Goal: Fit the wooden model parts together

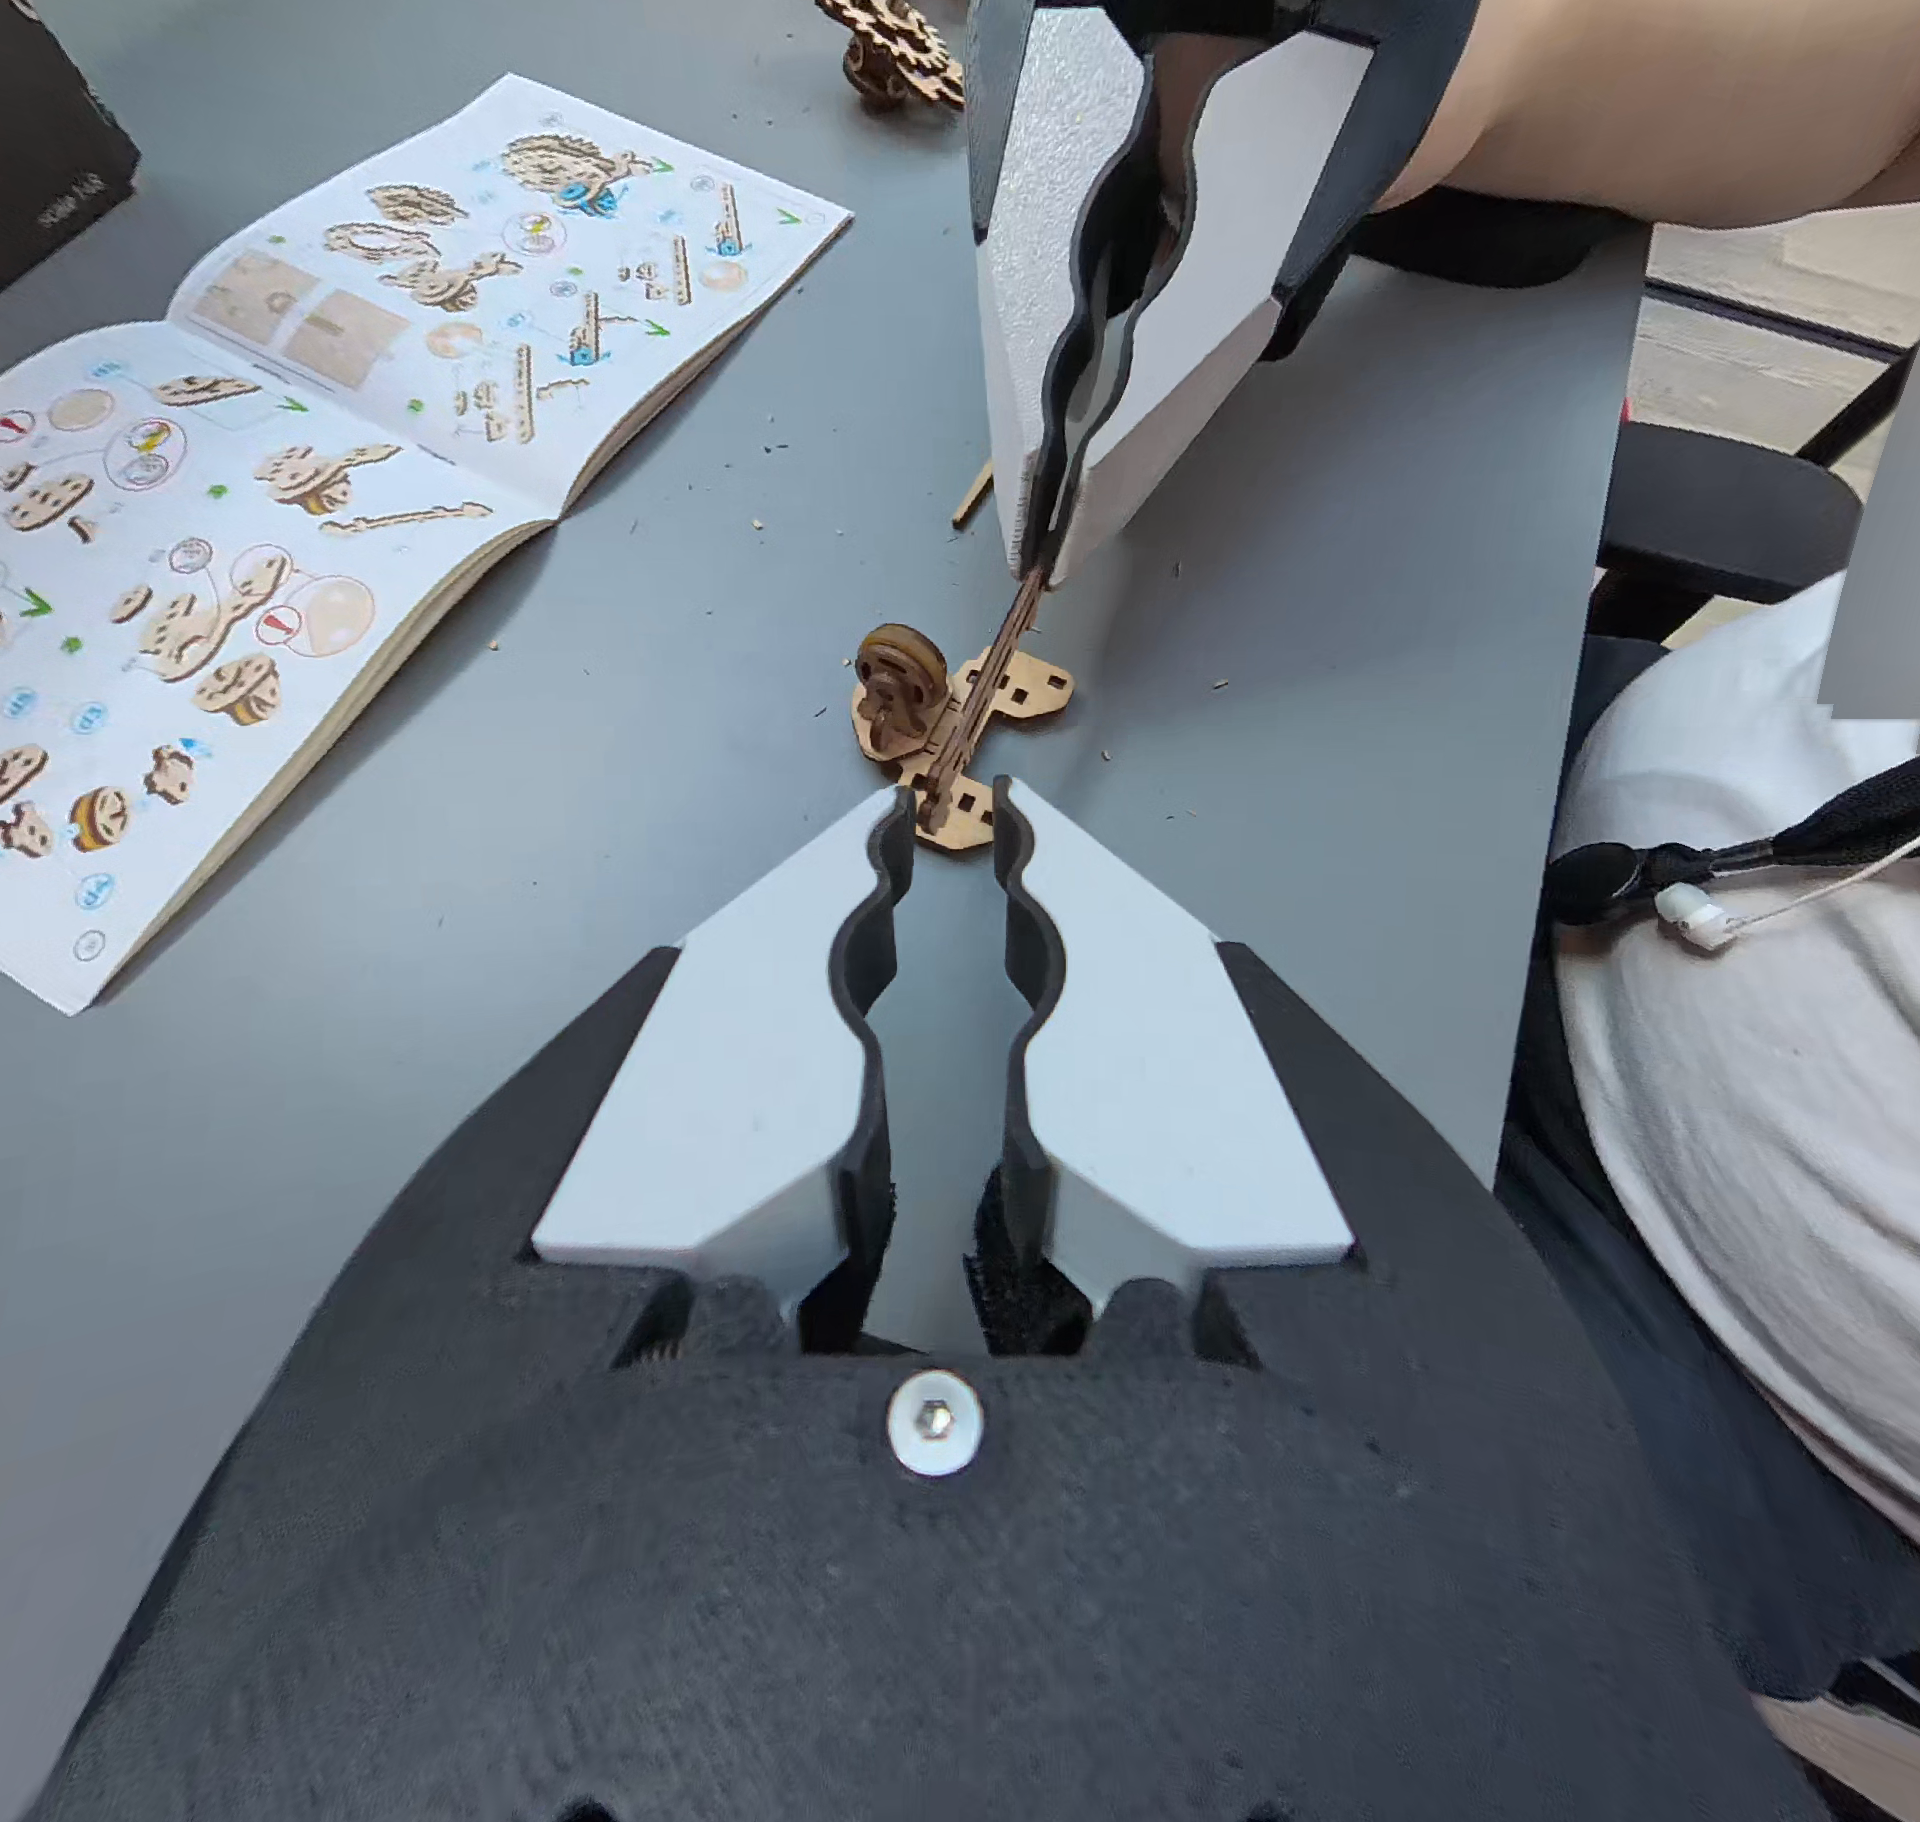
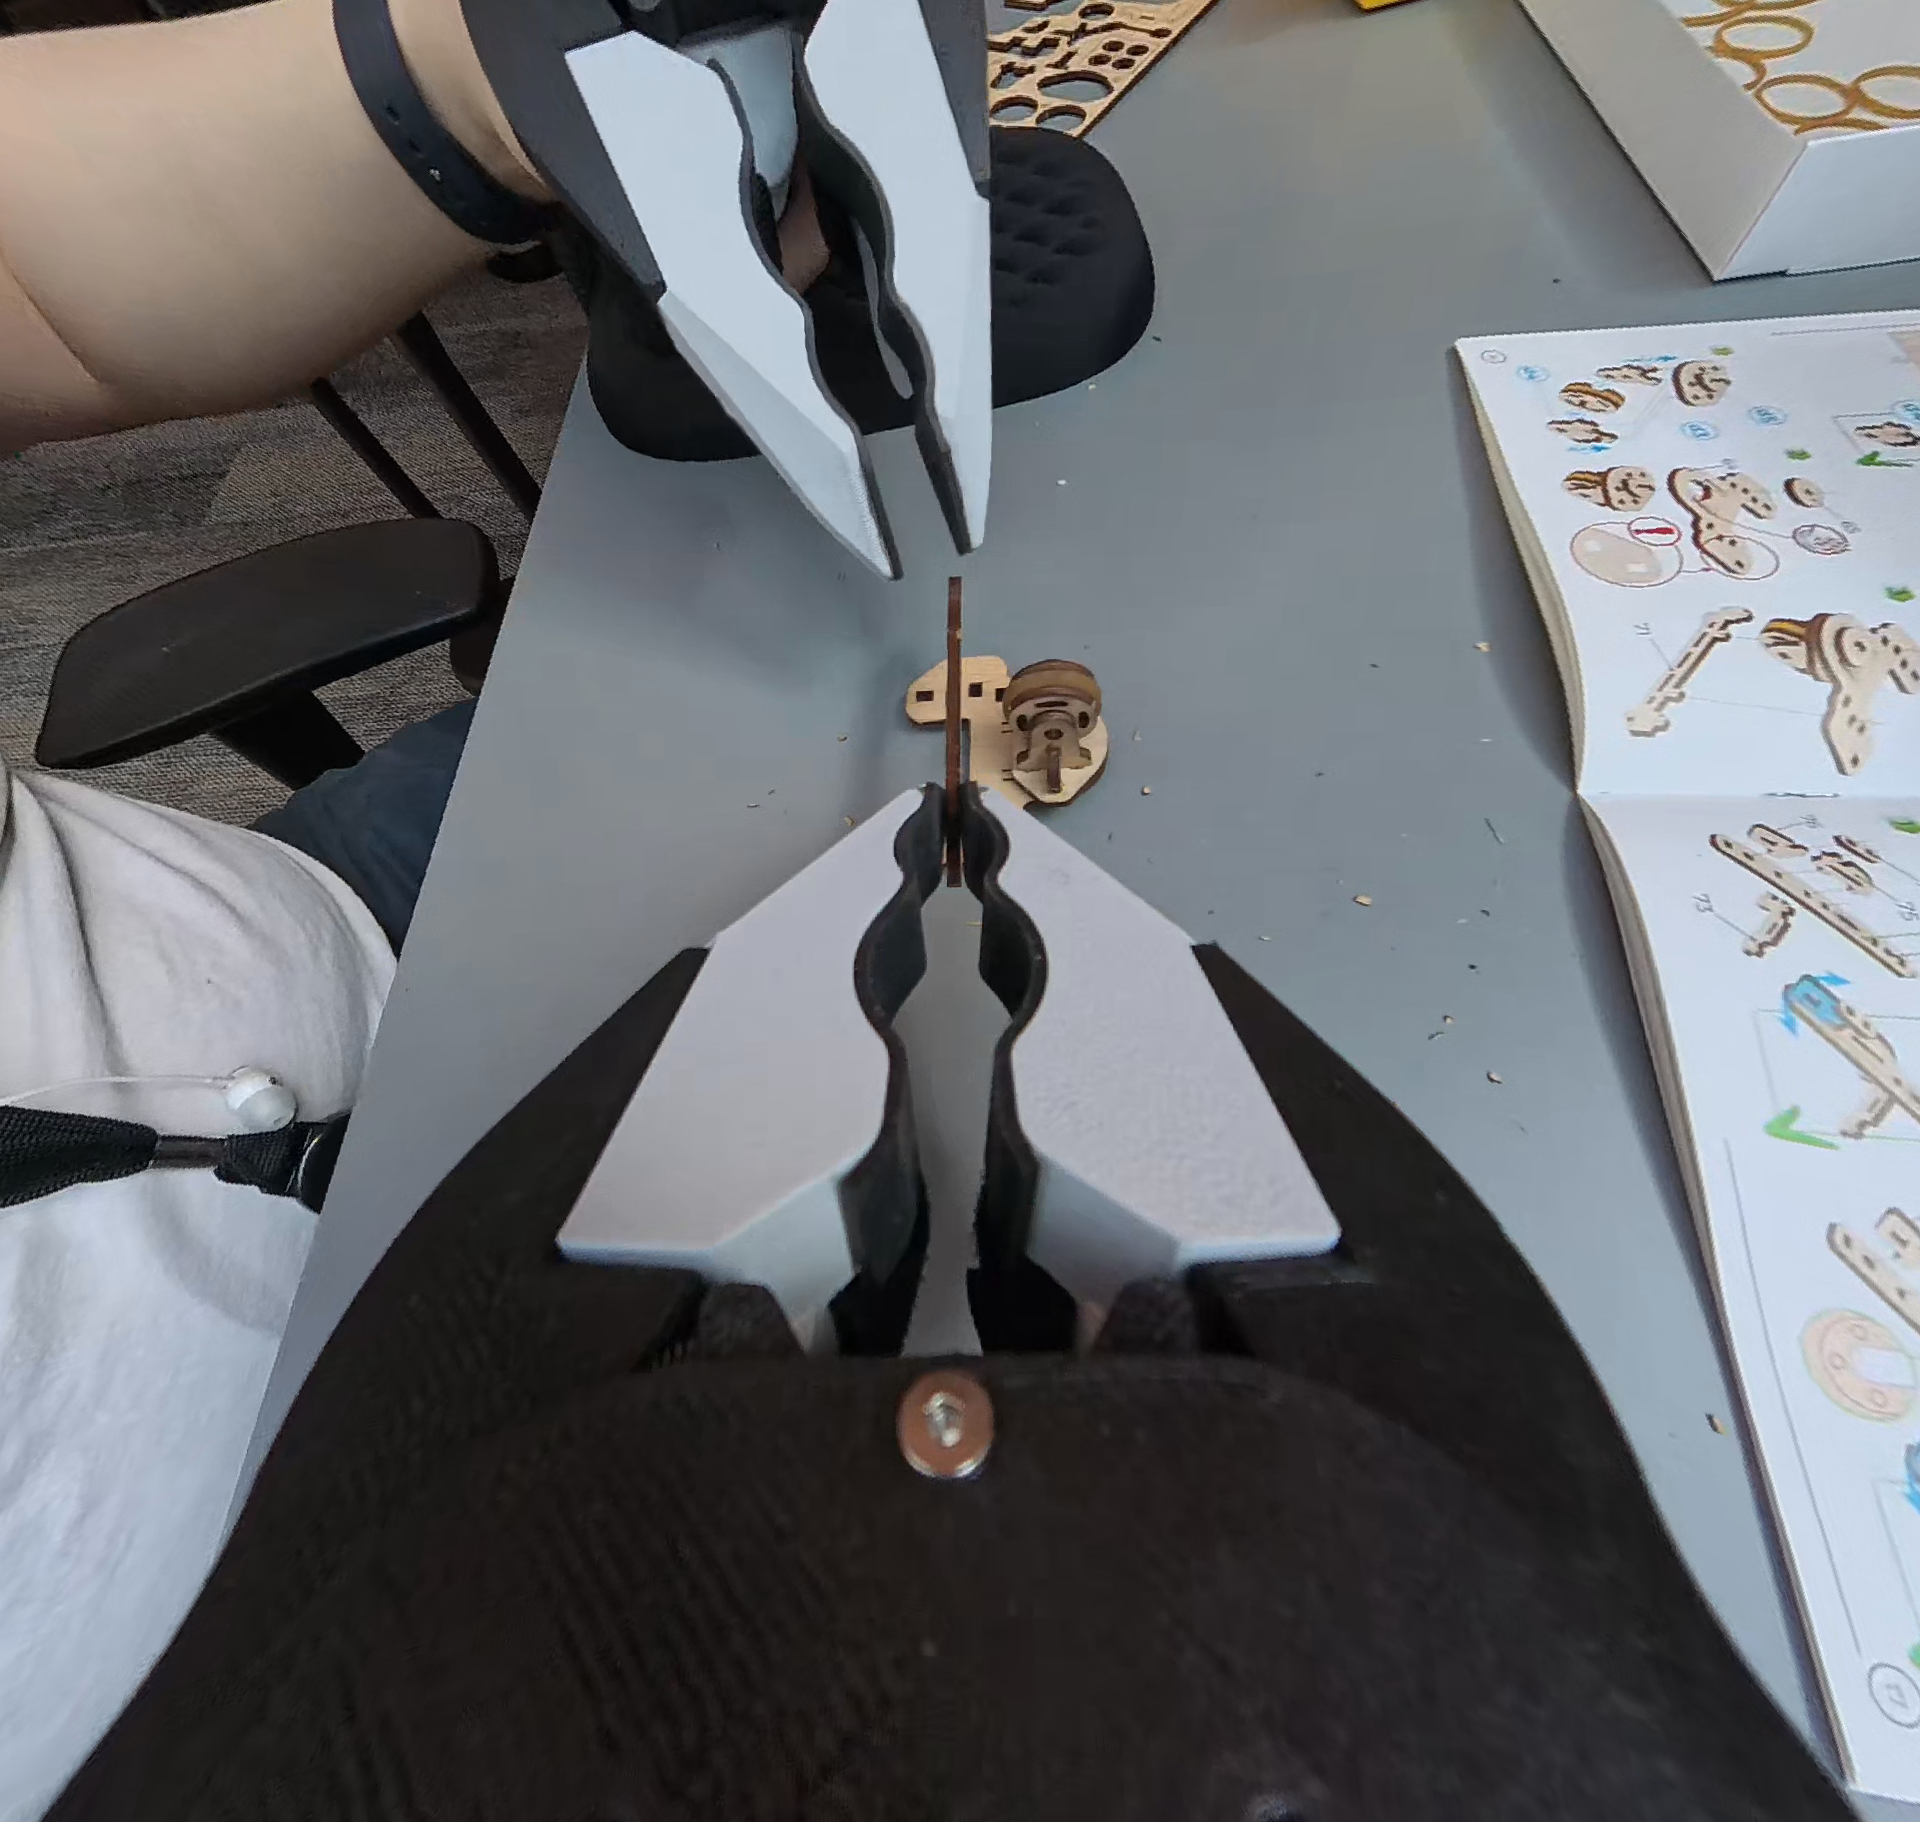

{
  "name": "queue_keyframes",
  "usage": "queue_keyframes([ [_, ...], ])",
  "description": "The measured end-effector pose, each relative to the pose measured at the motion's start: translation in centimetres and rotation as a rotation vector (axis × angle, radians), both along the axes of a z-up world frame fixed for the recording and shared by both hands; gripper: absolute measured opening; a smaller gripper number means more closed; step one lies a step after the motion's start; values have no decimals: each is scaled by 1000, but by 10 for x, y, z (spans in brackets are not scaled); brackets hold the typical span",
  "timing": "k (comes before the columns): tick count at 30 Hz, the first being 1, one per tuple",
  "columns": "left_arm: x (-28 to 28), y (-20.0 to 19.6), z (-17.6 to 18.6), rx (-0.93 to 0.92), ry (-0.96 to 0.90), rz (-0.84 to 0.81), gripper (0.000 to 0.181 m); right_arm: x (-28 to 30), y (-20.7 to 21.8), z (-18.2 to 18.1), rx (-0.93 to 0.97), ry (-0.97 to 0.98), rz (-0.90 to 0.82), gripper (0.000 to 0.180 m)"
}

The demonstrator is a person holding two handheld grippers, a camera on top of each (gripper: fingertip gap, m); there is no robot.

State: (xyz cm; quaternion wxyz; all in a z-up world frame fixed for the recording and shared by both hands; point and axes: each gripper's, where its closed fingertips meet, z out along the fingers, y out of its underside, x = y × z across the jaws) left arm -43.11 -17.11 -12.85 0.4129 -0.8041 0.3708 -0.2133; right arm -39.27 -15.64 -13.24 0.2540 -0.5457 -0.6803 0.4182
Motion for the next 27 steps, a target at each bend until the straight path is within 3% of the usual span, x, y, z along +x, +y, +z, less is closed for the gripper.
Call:
queue_keyframes([
  [9, -3, 8, -13, -19, 86, -111, 7, -4, 3, -9, -8, -25, -4, 2],
  [27, -2, 6, -19, -50, 112, -177, 1, -4, 3, -16, -18, -51, 3, 2],
])
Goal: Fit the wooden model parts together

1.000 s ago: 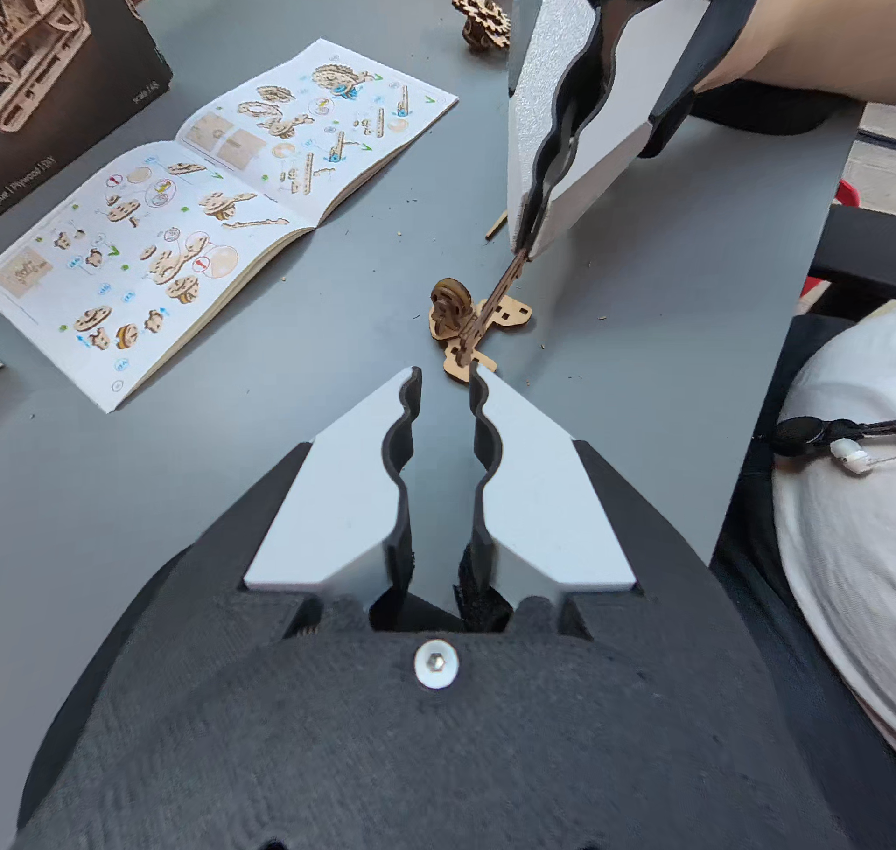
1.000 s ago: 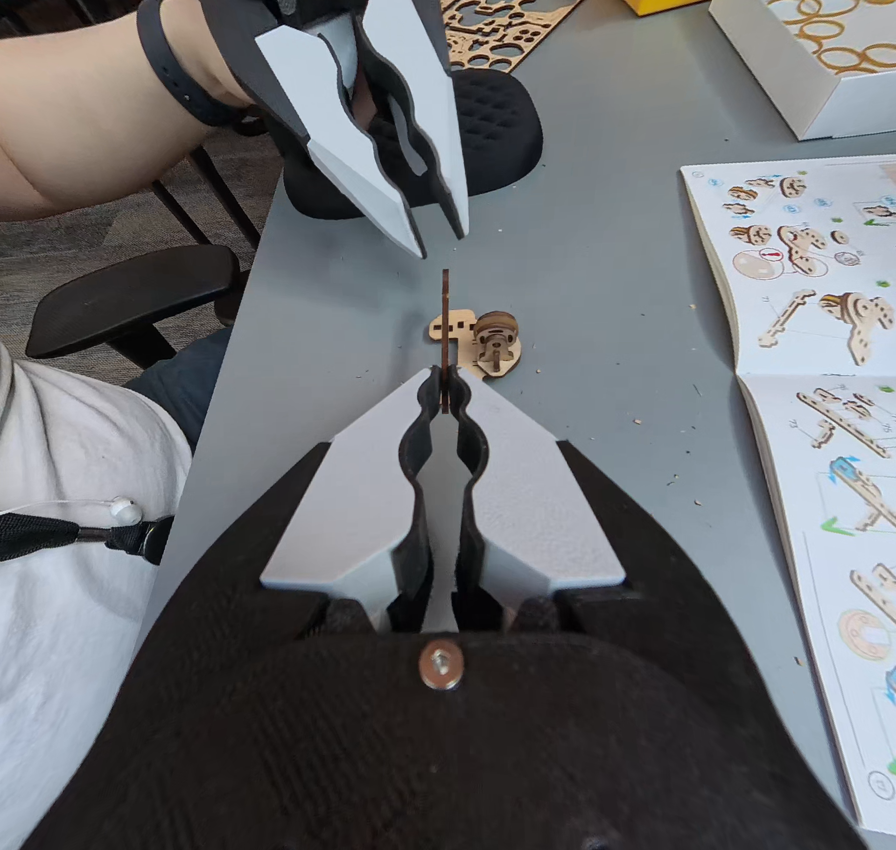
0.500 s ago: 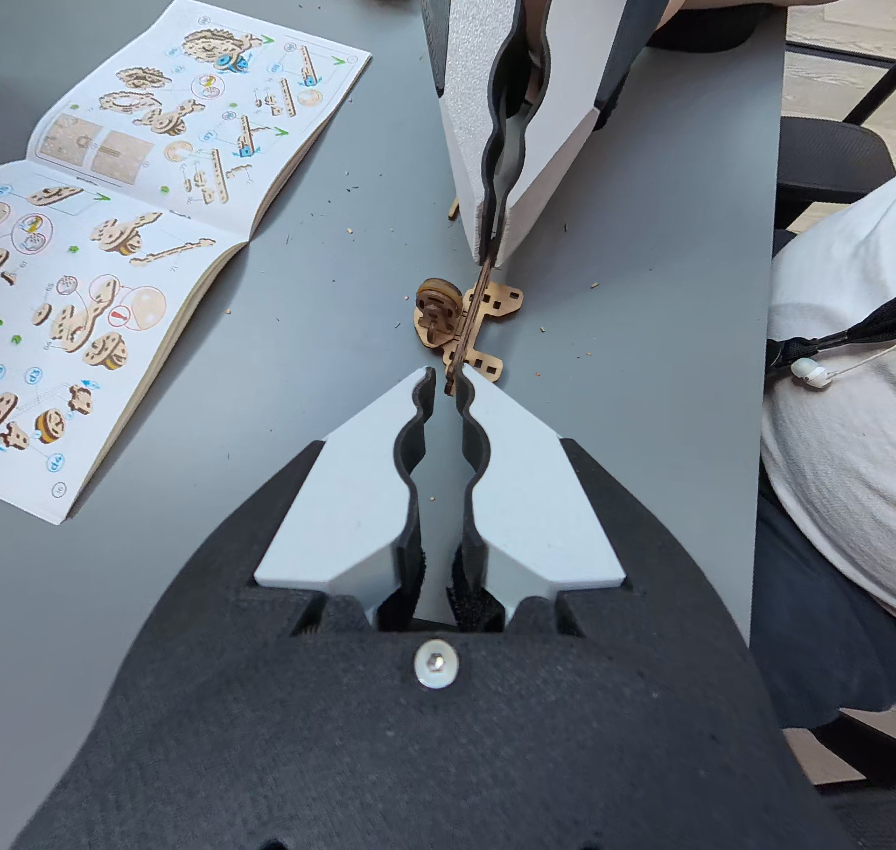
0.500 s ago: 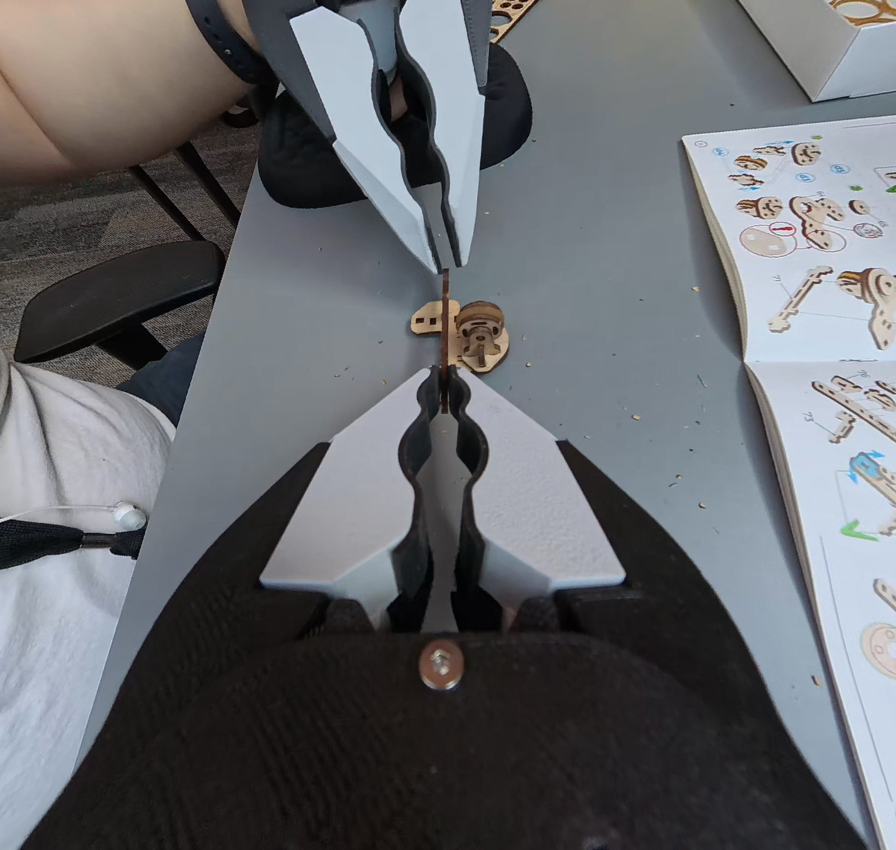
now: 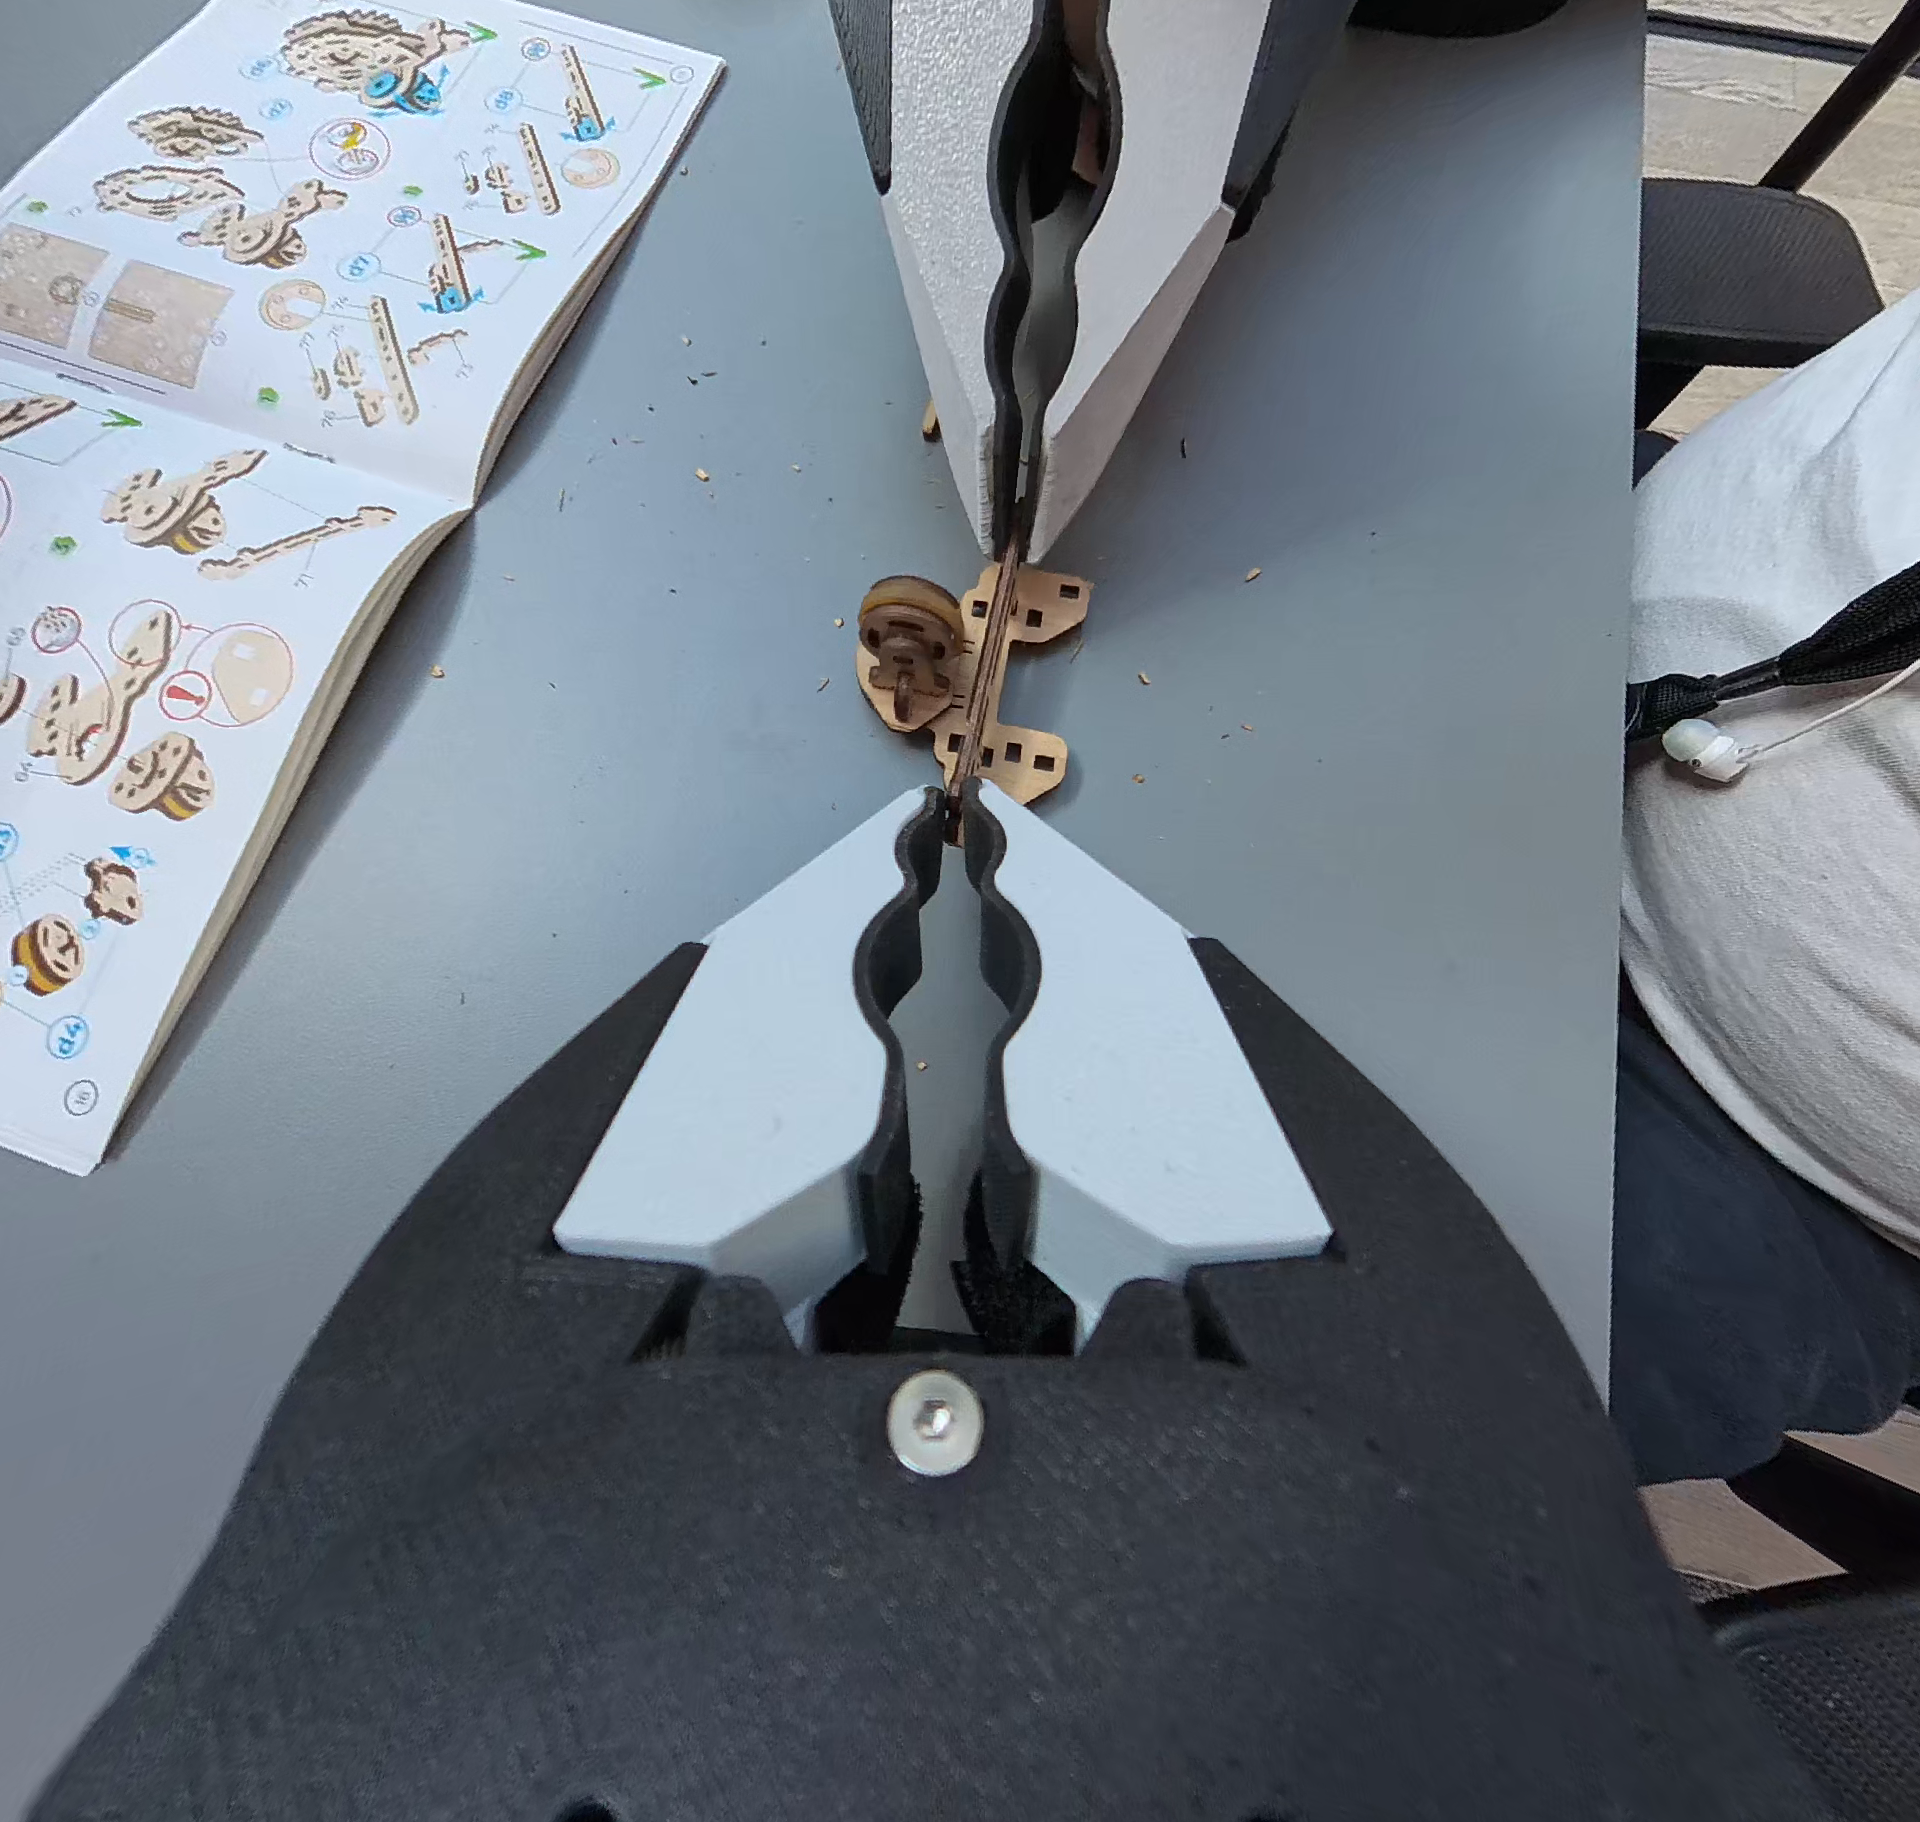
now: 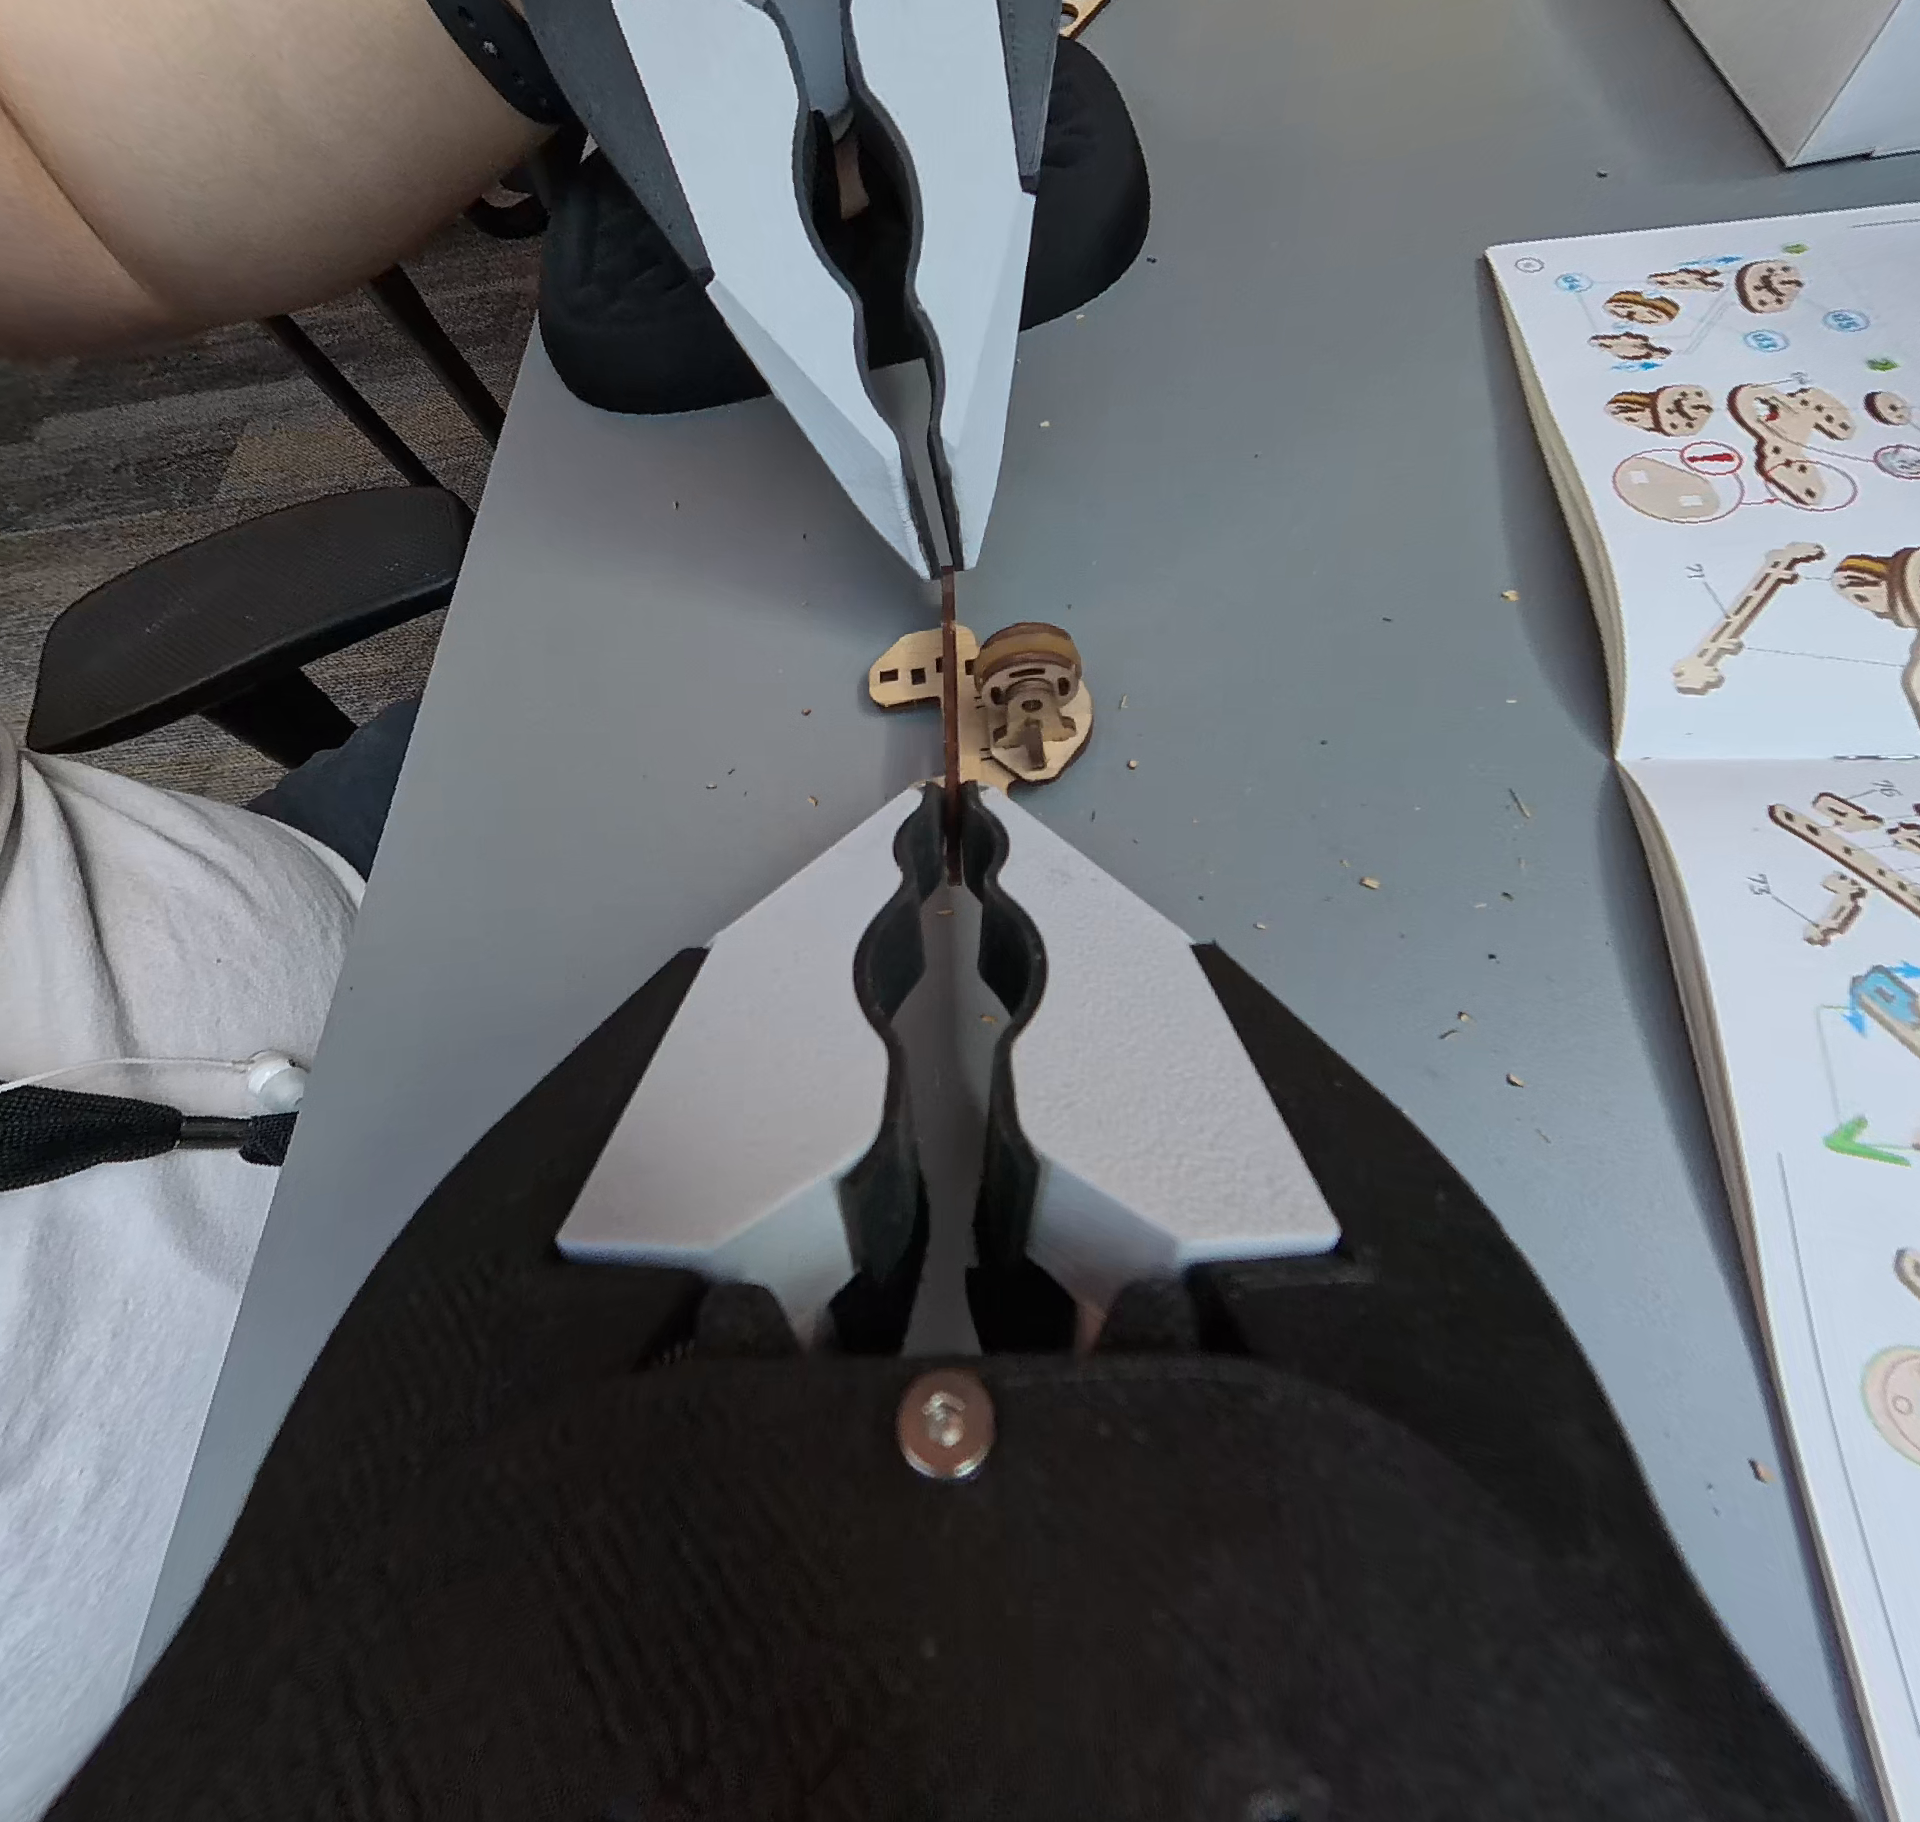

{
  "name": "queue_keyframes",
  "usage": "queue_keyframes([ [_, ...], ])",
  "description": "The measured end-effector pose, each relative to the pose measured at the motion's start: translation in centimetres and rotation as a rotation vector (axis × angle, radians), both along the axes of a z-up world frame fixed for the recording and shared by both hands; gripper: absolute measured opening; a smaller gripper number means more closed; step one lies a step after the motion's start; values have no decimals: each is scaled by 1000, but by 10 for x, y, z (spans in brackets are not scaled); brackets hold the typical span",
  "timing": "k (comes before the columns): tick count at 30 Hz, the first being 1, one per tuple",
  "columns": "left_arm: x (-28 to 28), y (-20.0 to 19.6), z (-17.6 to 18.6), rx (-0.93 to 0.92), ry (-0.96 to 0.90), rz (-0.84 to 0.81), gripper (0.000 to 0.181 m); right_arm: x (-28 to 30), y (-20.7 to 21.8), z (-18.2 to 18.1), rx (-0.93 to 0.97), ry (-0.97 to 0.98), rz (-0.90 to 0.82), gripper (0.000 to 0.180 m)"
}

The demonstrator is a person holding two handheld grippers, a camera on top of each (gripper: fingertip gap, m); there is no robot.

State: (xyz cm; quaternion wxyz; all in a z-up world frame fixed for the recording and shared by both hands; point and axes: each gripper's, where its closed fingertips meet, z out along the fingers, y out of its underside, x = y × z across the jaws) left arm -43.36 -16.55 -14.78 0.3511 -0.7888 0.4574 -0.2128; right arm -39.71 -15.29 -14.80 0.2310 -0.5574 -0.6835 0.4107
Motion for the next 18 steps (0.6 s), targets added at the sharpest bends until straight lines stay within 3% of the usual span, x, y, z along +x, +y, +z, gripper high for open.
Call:
queue_keyframes([
  [18, 3, 0, -1, 71, 59, -8, 1, 3, 2, -5, 10, -35, 9, 2],
])
